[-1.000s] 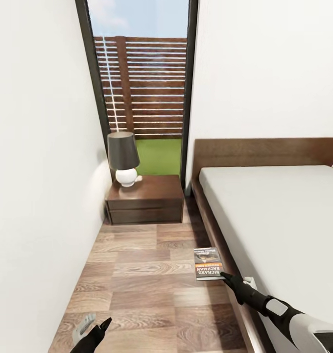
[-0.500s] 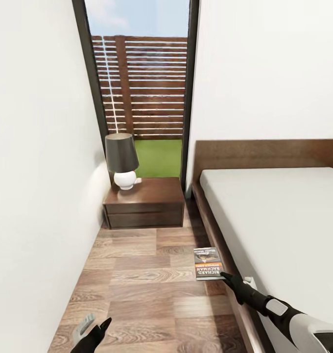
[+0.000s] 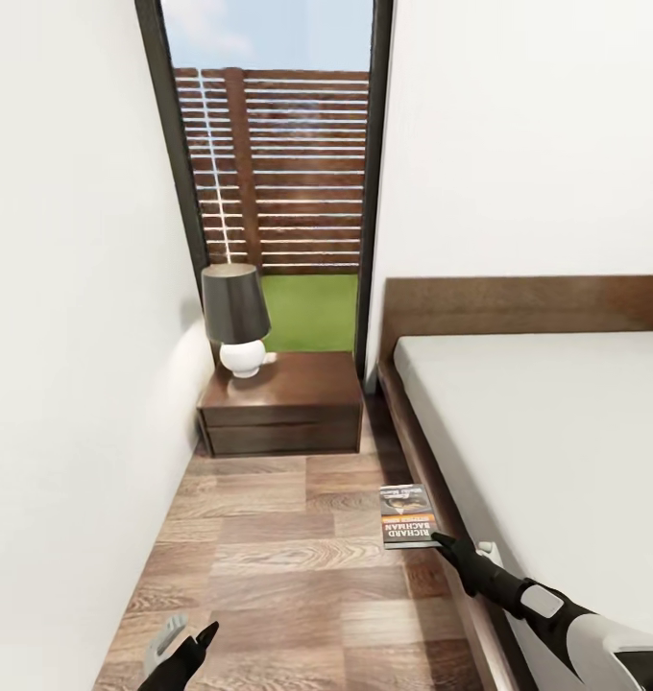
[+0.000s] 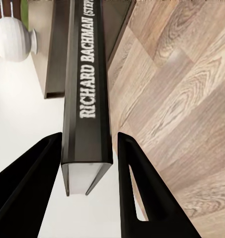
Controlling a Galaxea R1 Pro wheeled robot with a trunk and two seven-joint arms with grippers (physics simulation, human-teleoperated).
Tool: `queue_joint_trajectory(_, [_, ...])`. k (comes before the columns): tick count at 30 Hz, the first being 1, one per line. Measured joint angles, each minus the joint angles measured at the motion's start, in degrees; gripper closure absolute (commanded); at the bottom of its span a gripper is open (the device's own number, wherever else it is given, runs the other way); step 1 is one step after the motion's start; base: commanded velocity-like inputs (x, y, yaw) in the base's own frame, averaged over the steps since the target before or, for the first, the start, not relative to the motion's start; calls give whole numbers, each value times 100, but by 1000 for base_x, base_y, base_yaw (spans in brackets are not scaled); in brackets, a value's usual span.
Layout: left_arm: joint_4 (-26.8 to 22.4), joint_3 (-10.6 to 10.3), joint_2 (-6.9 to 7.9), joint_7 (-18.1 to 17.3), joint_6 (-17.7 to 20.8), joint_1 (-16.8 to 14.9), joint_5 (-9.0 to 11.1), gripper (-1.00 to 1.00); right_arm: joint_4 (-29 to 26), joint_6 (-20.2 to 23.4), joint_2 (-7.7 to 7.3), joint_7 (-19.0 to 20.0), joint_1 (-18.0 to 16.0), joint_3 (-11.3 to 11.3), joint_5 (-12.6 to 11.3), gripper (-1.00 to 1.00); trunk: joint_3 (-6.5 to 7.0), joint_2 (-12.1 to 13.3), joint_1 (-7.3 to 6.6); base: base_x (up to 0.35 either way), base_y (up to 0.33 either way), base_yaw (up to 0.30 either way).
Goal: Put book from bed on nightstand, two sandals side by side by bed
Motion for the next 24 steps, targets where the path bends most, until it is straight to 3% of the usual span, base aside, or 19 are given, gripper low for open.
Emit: queue_joint_trajectory(24, [0, 0, 1, -1, 0, 0, 0, -100, 0, 0, 3, 0, 0, 1, 8, 100, 0, 0, 0, 161, 0, 0])
